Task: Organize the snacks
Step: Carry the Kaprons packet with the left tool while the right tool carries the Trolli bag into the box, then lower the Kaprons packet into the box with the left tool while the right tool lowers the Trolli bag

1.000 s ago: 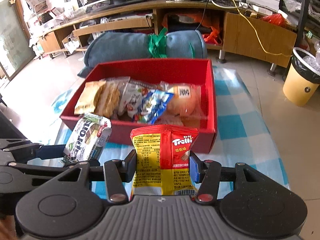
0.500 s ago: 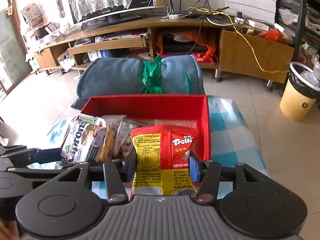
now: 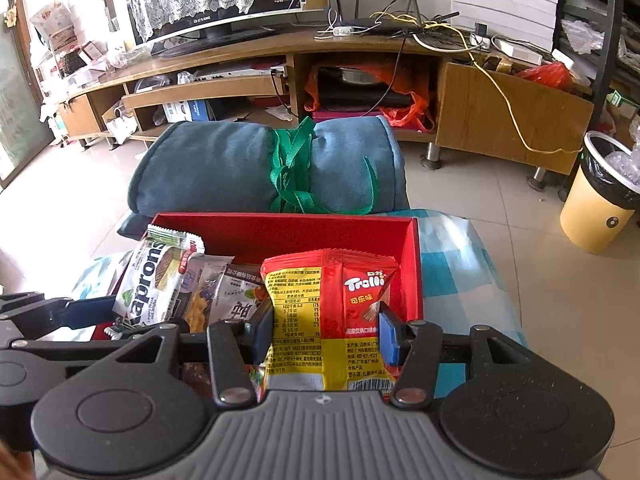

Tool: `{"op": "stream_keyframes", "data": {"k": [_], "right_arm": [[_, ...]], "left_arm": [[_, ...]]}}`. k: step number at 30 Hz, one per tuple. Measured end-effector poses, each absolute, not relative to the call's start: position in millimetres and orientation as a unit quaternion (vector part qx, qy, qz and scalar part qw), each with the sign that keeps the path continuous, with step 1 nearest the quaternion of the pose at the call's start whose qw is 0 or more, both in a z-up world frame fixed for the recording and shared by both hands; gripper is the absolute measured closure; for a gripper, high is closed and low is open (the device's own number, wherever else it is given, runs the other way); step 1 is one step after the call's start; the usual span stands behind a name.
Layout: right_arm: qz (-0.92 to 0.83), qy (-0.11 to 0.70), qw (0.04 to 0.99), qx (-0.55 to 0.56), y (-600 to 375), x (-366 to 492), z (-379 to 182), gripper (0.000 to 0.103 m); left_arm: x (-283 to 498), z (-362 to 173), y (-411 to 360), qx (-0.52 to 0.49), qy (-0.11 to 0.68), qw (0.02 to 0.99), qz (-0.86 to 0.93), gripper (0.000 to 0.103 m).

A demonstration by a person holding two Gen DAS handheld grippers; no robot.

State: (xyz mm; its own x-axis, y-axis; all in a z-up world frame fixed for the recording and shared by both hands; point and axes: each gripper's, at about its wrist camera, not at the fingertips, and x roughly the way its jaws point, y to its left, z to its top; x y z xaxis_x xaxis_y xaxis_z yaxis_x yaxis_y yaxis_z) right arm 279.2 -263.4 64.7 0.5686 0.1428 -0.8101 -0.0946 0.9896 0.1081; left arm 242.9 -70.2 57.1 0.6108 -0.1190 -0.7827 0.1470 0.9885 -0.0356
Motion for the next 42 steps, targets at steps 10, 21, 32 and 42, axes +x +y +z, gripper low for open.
{"op": "stream_keyframes", "data": {"k": [10, 21, 32, 42], "right_arm": [[0.065, 0.470, 0.880, 0.021, -258, 296, 53, 0.057], [0.058, 0.481, 0.875, 0.016, -256, 303, 44, 0.057], [0.053, 0.492, 0.869, 0.008, -253, 310, 32, 0.057], [0.045, 0.497, 0.867, -0.004, -254, 311, 23, 0.057]], "left_arm": [[256, 48, -67, 0.015, 0.445, 0.893, -0.062, 0.039], [263, 42, -72, 0.022, 0.453, 0.890, -0.055, 0.040], [267, 33, -79, 0.040, 0.453, 0.890, -0.042, 0.040], [266, 27, -87, 0.071, 0.443, 0.893, -0.037, 0.040]]}}
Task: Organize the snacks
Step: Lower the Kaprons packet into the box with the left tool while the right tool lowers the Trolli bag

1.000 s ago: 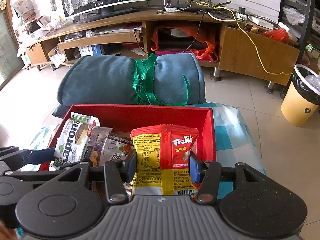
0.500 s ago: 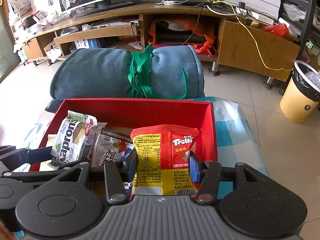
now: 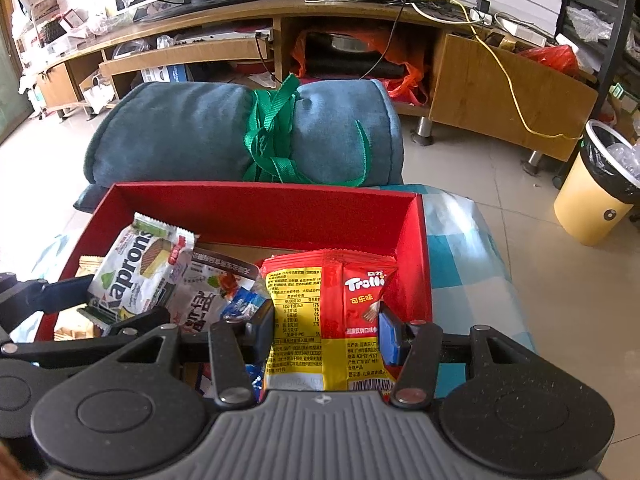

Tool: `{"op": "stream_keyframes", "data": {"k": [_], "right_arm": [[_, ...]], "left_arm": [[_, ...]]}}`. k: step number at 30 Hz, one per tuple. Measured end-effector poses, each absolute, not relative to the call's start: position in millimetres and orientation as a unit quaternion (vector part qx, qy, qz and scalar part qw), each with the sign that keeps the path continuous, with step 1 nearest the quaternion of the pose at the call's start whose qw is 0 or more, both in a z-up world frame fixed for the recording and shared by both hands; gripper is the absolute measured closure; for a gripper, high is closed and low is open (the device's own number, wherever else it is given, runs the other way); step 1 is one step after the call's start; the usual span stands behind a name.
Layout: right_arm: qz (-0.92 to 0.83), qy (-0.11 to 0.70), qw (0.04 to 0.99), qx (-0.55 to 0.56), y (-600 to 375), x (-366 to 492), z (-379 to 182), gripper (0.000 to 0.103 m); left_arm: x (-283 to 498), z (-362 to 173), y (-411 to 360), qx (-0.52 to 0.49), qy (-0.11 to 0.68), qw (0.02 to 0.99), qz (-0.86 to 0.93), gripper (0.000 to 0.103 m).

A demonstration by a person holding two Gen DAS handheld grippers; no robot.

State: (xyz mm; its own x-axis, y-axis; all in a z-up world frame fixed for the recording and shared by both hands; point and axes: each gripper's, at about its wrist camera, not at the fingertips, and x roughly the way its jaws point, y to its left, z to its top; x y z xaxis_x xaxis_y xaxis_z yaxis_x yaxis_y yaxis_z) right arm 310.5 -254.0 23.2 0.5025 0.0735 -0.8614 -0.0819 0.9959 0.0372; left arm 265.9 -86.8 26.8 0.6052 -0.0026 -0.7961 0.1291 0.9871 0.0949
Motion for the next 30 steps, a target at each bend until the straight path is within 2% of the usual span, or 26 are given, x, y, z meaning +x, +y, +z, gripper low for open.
{"op": "stream_keyframes", "data": {"k": [12, 30], "right_arm": [[0.045, 0.510, 0.859, 0.002, -257, 314, 14, 0.056], [0.038, 0.508, 0.861, 0.017, -265, 313, 19, 0.052]], "left_arm": [[264, 22, -96, 0.102, 0.434, 0.895, -0.025, 0.039], [264, 32, -89, 0.078, 0.431, 0.899, -0.023, 0.027]]}}
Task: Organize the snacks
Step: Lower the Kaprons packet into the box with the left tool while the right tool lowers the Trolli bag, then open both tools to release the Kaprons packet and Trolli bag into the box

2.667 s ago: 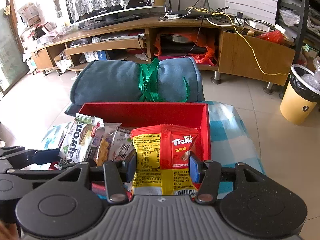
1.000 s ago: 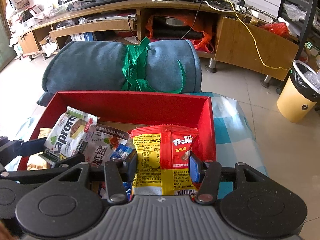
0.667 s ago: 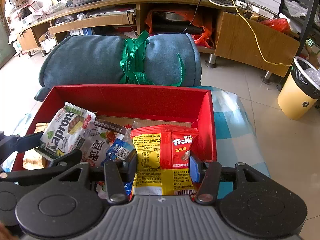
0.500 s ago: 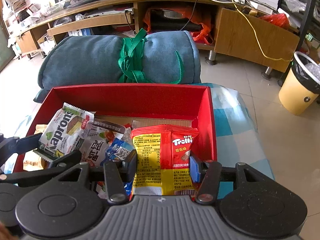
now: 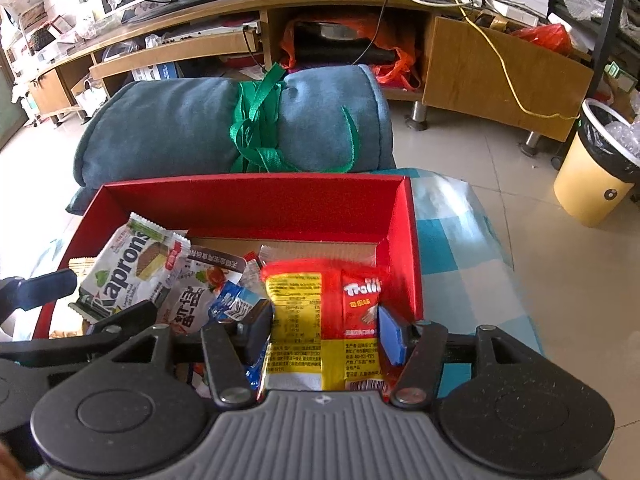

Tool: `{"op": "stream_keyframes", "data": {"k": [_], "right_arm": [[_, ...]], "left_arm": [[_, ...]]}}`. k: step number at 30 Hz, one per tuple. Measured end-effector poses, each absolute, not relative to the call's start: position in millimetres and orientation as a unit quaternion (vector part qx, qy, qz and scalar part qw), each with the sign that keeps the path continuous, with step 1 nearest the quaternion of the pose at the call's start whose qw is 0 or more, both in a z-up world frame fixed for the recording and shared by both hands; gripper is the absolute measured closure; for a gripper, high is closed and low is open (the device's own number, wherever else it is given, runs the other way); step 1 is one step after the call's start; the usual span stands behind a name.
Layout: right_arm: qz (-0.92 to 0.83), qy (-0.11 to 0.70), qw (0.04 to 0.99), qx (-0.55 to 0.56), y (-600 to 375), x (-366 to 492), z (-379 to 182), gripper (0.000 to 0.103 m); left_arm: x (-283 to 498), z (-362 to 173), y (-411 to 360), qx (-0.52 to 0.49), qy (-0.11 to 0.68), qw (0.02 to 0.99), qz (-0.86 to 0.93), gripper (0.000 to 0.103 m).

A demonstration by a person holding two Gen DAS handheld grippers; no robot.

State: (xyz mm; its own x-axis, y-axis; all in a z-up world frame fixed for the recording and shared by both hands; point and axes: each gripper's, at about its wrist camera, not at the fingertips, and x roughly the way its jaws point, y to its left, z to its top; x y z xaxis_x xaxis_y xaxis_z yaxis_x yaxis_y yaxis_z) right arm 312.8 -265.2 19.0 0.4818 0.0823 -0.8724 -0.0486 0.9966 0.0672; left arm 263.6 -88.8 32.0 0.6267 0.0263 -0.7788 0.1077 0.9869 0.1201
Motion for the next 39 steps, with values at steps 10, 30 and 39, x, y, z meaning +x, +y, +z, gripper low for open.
{"op": "stream_keyframes", "data": {"k": [10, 30, 39], "right_arm": [[0.041, 0.497, 0.867, 0.025, -269, 309, 30, 0.045], [0.036, 0.482, 0.874, 0.044, -276, 295, 46, 0.045], [0.045, 0.469, 0.881, 0.035, -268, 263, 61, 0.044]], "left_arm": [[261, 43, -82, 0.060, 0.423, 0.904, -0.027, 0.024], [251, 53, -70, 0.058, 0.410, 0.910, -0.019, 0.017], [233, 60, -65, 0.062, 0.403, 0.913, -0.009, 0.014]]}}
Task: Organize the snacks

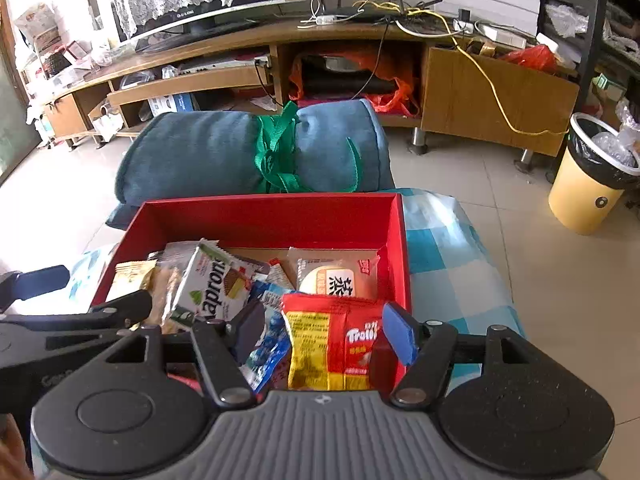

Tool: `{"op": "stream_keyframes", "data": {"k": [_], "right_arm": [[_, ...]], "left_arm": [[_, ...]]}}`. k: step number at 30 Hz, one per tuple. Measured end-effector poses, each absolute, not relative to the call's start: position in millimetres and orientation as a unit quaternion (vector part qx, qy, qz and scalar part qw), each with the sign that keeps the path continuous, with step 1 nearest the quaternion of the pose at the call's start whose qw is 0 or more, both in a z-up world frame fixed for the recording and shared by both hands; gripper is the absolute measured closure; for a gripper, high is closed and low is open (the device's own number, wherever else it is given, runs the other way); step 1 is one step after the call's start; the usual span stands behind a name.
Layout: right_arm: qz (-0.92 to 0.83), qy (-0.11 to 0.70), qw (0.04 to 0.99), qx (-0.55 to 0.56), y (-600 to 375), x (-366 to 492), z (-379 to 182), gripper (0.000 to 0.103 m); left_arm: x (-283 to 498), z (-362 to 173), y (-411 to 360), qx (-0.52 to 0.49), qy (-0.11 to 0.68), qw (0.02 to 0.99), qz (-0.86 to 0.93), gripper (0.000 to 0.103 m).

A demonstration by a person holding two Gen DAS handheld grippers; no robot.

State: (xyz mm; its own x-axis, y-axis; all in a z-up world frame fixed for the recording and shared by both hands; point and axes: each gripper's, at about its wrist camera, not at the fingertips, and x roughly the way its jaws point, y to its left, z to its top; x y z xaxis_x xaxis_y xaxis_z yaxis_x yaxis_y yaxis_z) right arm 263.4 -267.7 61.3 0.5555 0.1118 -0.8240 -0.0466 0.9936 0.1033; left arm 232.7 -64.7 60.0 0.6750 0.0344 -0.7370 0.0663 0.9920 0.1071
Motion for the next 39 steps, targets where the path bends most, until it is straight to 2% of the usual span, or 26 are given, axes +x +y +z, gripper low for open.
{"op": "stream_keyframes", "data": {"k": [39], "right_arm": [[0.042, 0.466, 0.882, 0.056, -266, 150, 70, 0.040]], "left_arm": [[140, 53, -57, 0.053, 0.415, 0.908, -0.022, 0.005]]}}
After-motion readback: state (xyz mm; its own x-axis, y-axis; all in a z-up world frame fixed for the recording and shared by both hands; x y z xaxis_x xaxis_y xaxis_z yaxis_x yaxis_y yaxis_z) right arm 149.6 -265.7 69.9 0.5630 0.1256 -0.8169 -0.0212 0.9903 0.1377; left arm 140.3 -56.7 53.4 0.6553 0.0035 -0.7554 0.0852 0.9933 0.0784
